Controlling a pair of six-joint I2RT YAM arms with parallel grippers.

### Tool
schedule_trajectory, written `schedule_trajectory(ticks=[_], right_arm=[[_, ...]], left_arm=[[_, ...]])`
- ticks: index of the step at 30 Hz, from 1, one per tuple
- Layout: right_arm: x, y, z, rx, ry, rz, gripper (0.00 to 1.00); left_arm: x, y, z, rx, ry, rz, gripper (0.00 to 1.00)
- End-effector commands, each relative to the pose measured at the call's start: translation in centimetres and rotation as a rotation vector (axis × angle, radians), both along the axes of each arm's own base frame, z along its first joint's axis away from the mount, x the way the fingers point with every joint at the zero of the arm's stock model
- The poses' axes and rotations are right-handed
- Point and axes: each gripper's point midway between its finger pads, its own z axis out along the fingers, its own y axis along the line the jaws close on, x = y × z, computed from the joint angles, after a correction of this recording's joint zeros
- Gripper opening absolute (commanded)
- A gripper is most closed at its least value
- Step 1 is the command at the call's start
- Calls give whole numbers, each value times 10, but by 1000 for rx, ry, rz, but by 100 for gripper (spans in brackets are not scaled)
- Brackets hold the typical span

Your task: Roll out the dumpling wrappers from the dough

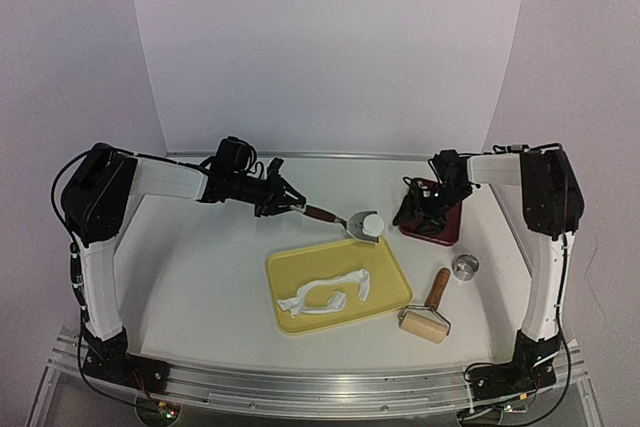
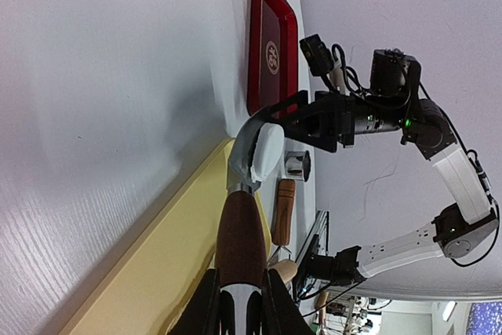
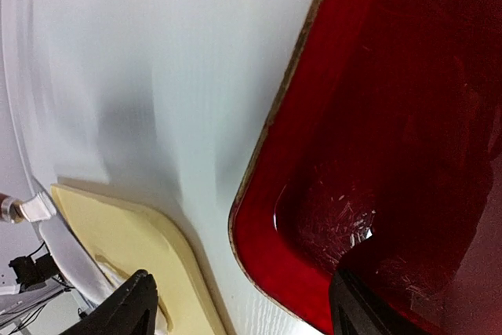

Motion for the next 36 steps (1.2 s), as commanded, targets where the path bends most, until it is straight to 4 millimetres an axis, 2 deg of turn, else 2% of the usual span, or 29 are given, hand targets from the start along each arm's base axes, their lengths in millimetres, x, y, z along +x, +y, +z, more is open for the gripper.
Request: schedule_trajectory(ticks=[1, 5, 8, 14, 15, 18, 20, 23, 26, 30, 33, 36], right_arm=[[-32, 24, 35, 122, 37, 51, 75], [-49, 37, 53, 205, 59, 74, 74], [-51, 32, 69, 180, 14, 60, 72], [-33, -16, 99, -79, -155, -131, 76], [-30, -22, 107, -103, -184, -157, 76], [-23, -37, 126, -169, -260, -220, 75], [-21, -48, 138, -210, -309, -255, 75], [-21, -58, 150, -242, -354, -293, 75], [-23, -63, 159, -253, -379, -317, 75], [-26, -67, 166, -257, -401, -332, 74], [-27, -68, 171, -258, -416, -336, 75], [-27, -68, 170, -256, -412, -336, 75]], left_arm=[[14, -5, 47, -80, -126, 15, 0], [19, -12, 47, -84, -138, 13, 0], [24, -18, 45, -86, -143, 13, 0], [32, -44, 54, -116, -180, -9, 0], [34, -51, 59, -124, -196, -20, 0], [39, -72, 54, -96, -225, -46, 0], [43, -90, 62, -77, -281, -59, 0], [53, -109, 56, 25, -362, -48, 0], [60, -126, 41, 167, -476, -55, 0], [55, -147, 50, 283, -655, -90, 0], [49, -148, 65, 333, -758, -76, 0], [48, -143, 90, 316, -822, -27, 0]])
